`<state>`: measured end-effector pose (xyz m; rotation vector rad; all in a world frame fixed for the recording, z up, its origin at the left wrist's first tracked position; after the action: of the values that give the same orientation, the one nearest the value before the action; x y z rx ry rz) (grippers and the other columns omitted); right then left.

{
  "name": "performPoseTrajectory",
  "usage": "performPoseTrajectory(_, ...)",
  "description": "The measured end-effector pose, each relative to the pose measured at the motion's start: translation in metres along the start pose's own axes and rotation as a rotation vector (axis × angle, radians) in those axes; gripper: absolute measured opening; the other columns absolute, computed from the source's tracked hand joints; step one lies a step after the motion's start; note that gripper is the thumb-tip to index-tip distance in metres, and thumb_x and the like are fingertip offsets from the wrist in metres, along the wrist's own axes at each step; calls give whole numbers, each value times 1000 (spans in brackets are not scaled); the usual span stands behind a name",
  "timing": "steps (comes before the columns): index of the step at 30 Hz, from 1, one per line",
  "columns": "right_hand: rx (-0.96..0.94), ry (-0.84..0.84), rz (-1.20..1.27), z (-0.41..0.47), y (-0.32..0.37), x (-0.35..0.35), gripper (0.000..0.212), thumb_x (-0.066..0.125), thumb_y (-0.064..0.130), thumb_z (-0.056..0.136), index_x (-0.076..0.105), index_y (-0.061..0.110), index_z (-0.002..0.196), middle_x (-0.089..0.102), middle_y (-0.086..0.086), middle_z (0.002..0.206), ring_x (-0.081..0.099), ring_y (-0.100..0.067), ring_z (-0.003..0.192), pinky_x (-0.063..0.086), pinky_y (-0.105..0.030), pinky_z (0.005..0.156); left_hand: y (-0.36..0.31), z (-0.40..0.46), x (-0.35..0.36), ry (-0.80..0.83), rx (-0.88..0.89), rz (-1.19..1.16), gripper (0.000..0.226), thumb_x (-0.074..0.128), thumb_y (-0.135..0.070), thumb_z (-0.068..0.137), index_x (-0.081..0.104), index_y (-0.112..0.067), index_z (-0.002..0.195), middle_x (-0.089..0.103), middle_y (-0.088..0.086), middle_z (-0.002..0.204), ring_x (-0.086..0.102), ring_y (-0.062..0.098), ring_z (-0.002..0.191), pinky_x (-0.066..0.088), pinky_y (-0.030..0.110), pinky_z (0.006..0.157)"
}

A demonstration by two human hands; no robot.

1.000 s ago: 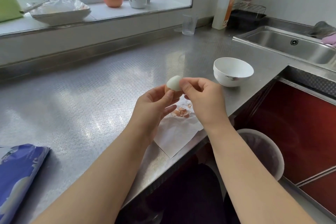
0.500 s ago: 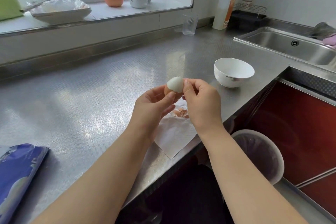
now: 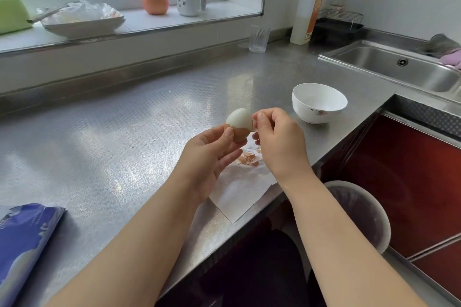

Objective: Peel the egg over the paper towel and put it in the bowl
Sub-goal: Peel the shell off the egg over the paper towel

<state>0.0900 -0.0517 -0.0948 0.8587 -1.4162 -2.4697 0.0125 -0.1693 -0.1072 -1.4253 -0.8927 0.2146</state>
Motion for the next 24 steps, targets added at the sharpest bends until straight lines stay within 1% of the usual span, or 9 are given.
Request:
performPoseTrajectory(6,69,178,-99,-3,-7,-15,12,67,30,86,73,20,84,67,12,70,61,-4,68,45,-22,65,-3,1,-2,-14,-28,-108,25,54,-15,97,65,-5,118,75,6,108,72,17,100,54,28,89)
performPoseTrajectory(8,54,212,-169,-6,-6,-17,15,68,32,85,73,18,84,68,8,74,61,-8,72,46,-24,65,-2,1,-2,-15,-24,-108,25,55,-15,97,65,-6,117,75,6,110,72,18,103,55,25,85)
performPoseTrajectory(11,18,251,-205,-7,-3,-19,16,58,16,91,72,17,98,68,5,91,62,-12,88,44,-22,74,-2,0,-1,-37,-13,-108,26,56,-16,96,63,-7,120,75,6,111,72,19,103,57,24,80)
performPoseTrajectory(13,20,306,-176,-9,-1,-21,37,47,-1,88,68,19,112,67,5,102,60,-7,96,42,-9,78,-2,0,-1,-54,-10,-115,25,56,-16,97,63,-7,118,76,5,108,72,20,102,58,24,79)
performPoseTrajectory(14,19,296,-148,-10,0,-22,42,45,-3,87,66,20,116,66,5,106,60,-5,98,41,-6,81,-2,0,-1,-59,-14,-125,24,57,-16,97,64,-7,118,76,5,107,73,21,101,59,24,79)
performPoseTrajectory(16,16,211,-48,-10,3,-22,30,52,8,91,66,23,113,68,9,105,61,-2,96,45,-12,84,-2,-1,0,-58,-20,-122,24,57,-18,97,65,-6,117,76,4,106,73,21,101,59,23,77)
performPoseTrajectory(19,54,152,155,-14,10,-17,14,65,28,89,70,23,101,72,10,91,65,1,82,48,-8,65,0,-1,1,-45,1,-47,26,58,-20,96,67,-7,116,76,2,104,71,17,102,57,20,72)
performPoseTrajectory(22,73,107,240,-19,12,-13,16,68,22,87,71,15,101,72,7,87,65,6,76,44,-3,54,1,-2,2,-56,46,0,30,62,-20,93,66,-7,119,76,5,108,71,17,103,56,20,72)
performPoseTrajectory(24,77,82,243,-20,10,-11,13,68,22,88,71,16,98,71,10,85,64,8,74,45,-4,57,1,-3,3,-65,70,39,37,69,-23,84,67,-7,117,76,7,108,71,18,104,55,20,73)
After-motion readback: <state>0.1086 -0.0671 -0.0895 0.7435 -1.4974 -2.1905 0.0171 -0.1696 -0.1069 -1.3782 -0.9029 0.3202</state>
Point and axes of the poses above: each hand's wrist, its own z-axis towards the middle knuckle, its own x-axis out of the palm, y = z × x, the point moved 1 cm from there along z, towards the middle knuckle
